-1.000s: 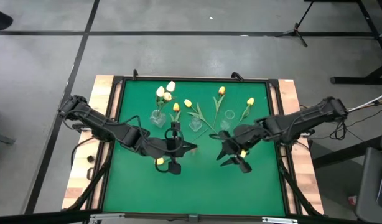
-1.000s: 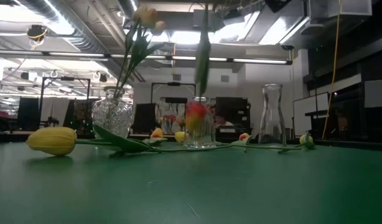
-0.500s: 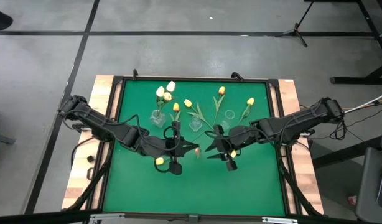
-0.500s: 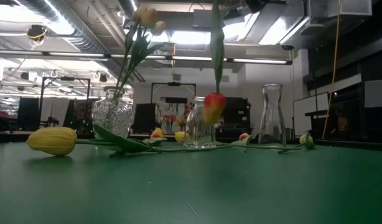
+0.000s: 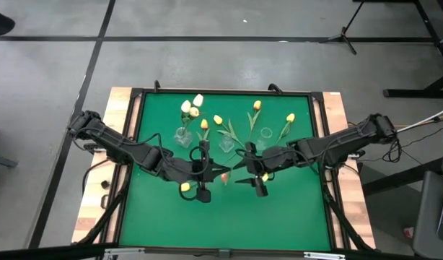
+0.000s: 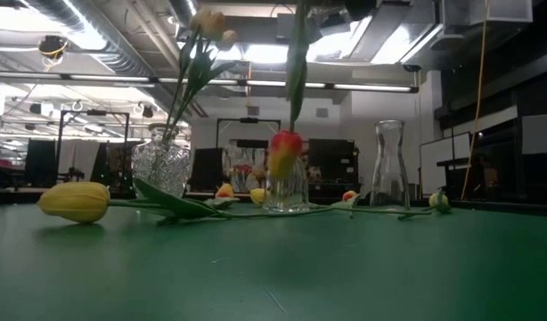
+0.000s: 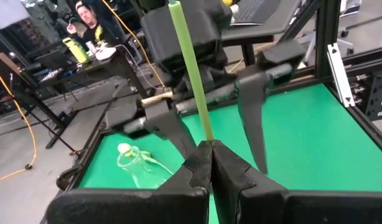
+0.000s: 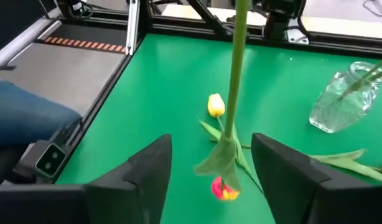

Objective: Sort flowers into vase by color
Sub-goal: Put the left yellow with orange flower into the center transparent vase

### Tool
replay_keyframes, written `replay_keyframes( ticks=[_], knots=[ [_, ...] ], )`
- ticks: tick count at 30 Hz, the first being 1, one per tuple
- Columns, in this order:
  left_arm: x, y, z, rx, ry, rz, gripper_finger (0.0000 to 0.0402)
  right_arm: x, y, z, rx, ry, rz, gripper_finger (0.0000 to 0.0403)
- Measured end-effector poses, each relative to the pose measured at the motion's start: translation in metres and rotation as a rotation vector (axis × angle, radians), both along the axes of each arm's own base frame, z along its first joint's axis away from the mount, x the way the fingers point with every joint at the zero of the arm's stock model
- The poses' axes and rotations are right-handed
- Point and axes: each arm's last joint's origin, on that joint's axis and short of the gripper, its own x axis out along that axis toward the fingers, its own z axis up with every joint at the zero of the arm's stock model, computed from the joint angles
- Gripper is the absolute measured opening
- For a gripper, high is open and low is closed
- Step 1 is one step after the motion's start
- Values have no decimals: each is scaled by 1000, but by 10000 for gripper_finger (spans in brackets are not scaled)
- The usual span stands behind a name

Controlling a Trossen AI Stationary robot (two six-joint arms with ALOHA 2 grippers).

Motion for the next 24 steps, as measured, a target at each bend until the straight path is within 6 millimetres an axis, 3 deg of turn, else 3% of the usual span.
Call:
replay_keyframes(
  ticks=[6,14,18,24],
  knots=[
    [0,0,2,0,-16,-3,0,13,2,-11,-23,-8,2,234],
    [1,0,2,-1,-17,-4,0,23,-10,-13,-14,-45,-47,222],
    [0,0,1,0,-15,-4,0,22,-10,-15,-16,-25,-45,159],
    [1,0,1,1,-13,-3,0,22,-10,-16,-27,-15,-41,19]
  ],
)
